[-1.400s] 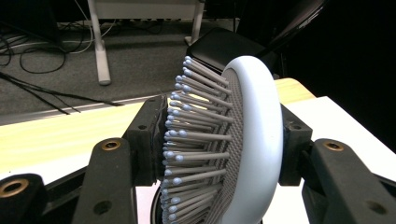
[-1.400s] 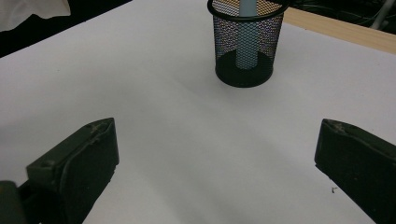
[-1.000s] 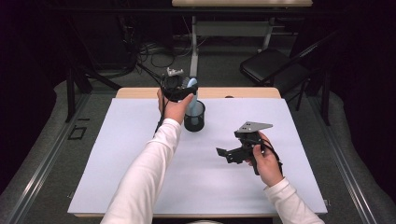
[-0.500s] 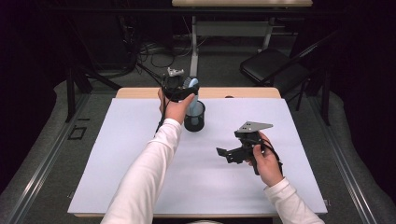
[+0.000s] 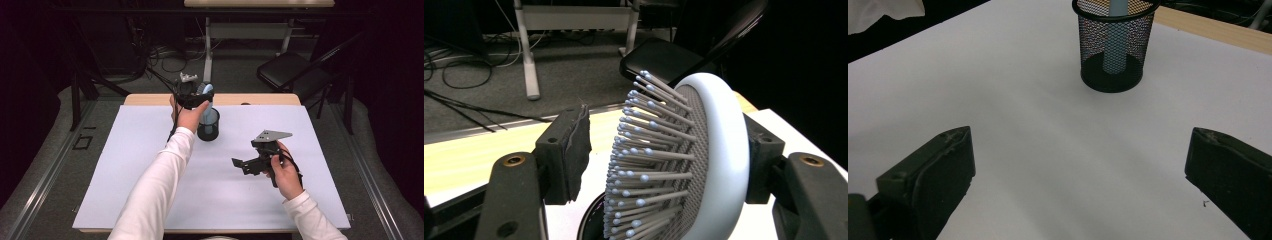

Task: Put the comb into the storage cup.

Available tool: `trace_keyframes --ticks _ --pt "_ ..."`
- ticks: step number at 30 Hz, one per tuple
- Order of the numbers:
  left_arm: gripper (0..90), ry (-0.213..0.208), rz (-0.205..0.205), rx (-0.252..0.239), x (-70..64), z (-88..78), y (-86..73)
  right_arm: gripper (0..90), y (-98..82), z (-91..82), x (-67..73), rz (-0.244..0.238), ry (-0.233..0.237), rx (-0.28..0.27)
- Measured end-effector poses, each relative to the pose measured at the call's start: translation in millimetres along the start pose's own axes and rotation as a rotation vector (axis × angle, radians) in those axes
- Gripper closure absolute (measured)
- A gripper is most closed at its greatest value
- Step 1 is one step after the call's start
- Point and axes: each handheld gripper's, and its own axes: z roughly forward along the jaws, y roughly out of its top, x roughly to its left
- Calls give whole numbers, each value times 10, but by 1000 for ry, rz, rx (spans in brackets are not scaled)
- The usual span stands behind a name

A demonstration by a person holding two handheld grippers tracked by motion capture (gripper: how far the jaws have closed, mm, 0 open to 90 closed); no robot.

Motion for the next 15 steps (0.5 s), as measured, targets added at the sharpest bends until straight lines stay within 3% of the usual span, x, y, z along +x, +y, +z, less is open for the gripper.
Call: trace_keyframes --ticks 15 --pt "235 8 4 -17 -4 5 -15 0 -2 5 5 1 0 5"
